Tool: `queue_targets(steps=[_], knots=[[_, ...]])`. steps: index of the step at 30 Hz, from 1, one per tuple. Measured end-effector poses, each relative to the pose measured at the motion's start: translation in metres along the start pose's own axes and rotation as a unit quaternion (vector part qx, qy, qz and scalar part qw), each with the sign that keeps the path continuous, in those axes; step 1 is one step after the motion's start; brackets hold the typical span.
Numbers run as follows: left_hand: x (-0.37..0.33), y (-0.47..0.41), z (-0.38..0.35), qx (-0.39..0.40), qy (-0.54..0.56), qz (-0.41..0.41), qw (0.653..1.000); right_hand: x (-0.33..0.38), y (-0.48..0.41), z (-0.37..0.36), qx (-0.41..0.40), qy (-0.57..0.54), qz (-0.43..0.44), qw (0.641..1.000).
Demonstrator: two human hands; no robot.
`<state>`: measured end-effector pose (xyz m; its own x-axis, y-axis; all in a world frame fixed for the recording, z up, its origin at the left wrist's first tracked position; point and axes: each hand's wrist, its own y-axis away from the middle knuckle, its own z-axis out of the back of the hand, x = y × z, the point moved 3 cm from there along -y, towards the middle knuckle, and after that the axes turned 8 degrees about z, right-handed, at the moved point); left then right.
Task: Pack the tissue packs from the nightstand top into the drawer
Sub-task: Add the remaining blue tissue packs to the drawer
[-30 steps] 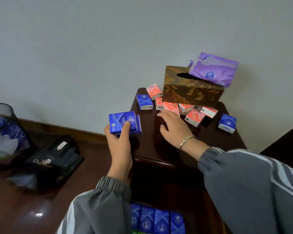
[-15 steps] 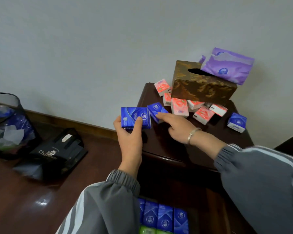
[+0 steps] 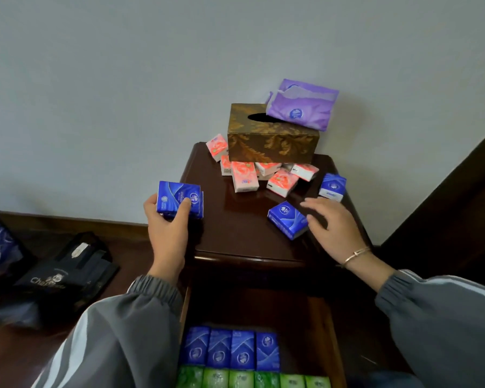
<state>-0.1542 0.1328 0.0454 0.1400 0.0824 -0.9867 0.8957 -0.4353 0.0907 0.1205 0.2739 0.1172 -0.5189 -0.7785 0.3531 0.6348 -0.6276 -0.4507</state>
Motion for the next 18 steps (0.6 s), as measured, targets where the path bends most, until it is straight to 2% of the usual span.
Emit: queue_targets(steps=[1,3,6,9,11,15,18], knots=[[0.000,0.001,0.003,0.000,-0.011,0.001,1.000,-0.011,-0.011,0.002,-0.042,0.014,-0.041,0.998],[-0.010,0.039,-0.045,0.051,-0.058,-0.022,0.997,-0.076,0.007,0.054,-0.125,0.040,-0.219,0.967],[-0.013,0.044,-0.044,0.057,-0.066,-0.032,0.996,-0.116,-0.008,0.050,-0.056,0.073,-0.357,0.929],[-0.012,0.049,-0.047,0.045,-0.070,-0.029,0.996,-0.136,-0.015,0.049,-0.006,0.081,-0.406,0.910],[-0.015,0.050,-0.051,0.038,-0.060,-0.030,0.997,-0.144,-0.015,0.050,-0.018,0.063,-0.417,0.906],[-0.016,0.053,-0.057,0.041,-0.056,-0.030,0.997,-0.147,-0.002,0.058,-0.112,0.035,-0.425,0.898],[-0.016,0.054,-0.057,0.045,-0.051,-0.025,0.997,-0.138,0.015,0.070,-0.222,-0.082,-0.405,0.883]])
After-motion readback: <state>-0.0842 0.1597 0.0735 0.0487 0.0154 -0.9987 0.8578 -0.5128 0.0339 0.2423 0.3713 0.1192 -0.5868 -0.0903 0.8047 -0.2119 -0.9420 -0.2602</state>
